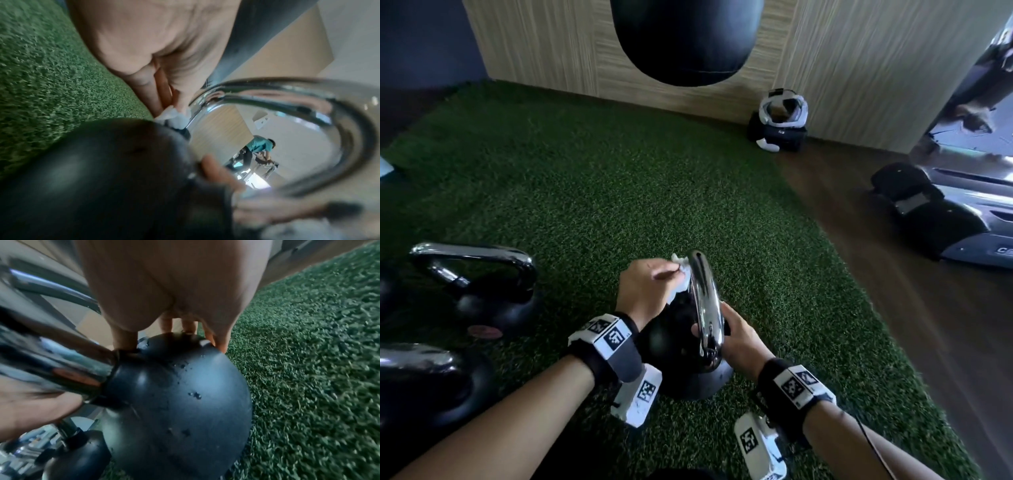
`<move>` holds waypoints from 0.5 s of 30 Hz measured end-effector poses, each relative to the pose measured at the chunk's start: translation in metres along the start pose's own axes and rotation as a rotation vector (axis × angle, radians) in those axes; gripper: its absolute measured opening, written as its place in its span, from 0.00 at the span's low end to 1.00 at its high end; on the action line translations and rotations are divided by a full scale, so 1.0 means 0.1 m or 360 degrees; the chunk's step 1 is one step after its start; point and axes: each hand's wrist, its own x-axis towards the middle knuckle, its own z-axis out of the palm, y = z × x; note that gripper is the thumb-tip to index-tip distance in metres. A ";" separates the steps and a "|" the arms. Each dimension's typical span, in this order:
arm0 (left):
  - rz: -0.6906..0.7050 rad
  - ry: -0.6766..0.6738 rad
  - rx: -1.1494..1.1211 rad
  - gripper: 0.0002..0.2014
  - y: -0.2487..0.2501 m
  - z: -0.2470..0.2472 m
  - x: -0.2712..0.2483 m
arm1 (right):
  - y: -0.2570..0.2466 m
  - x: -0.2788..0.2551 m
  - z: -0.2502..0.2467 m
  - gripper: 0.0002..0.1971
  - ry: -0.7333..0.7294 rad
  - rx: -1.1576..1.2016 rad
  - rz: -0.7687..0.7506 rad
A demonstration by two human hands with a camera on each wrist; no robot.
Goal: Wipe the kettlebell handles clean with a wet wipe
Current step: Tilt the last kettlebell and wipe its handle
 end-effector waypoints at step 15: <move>0.0279 -0.0006 -0.0285 0.09 0.36 -0.27 -0.37 | 0.47 0.25 0.21 0.42 0.0057 0.0172 -0.0071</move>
